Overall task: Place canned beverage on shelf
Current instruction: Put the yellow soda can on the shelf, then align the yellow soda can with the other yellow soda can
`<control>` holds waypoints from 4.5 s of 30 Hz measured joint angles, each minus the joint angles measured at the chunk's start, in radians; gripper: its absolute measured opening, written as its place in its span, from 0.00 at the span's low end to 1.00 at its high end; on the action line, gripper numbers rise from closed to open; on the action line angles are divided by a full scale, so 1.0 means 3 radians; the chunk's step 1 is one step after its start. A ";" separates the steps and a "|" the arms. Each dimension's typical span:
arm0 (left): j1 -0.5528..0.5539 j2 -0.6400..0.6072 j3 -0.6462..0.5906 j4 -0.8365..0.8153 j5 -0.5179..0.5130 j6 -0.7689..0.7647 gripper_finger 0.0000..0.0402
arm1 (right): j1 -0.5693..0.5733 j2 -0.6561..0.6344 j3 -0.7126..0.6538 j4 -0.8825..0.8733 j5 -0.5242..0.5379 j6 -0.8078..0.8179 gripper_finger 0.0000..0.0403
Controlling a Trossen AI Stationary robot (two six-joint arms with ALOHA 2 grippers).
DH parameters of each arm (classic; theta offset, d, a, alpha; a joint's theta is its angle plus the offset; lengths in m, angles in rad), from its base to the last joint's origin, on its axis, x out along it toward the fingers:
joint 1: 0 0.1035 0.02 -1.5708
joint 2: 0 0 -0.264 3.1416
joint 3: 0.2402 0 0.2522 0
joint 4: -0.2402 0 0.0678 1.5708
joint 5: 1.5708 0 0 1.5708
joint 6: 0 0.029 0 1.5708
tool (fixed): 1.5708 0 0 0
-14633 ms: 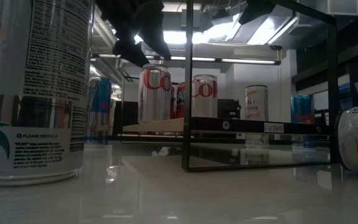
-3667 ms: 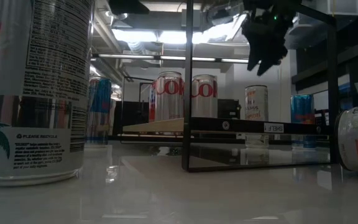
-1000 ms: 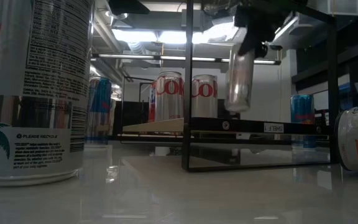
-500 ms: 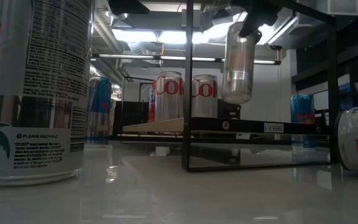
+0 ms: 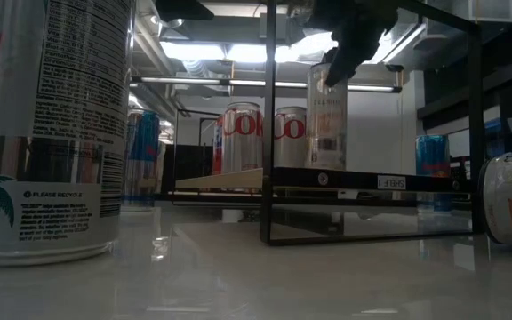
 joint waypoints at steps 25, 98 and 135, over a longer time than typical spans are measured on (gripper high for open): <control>0.0001 0.0000 0.0000 -0.0002 0.0000 0.0001 0.91 | 0.0000 0.0165 0.0003 0.0152 0.0109 -0.0079 0.63; 0.0000 0.0000 0.0000 -0.0003 0.0001 -0.0001 0.91 | 0.0000 -0.0033 0.0005 0.0123 0.0099 -0.0048 0.96; 0.0724 0.0004 0.0003 -0.2177 -0.1894 -0.2845 0.91 | 0.0000 -0.0408 0.0008 0.0130 0.0111 -0.0047 0.96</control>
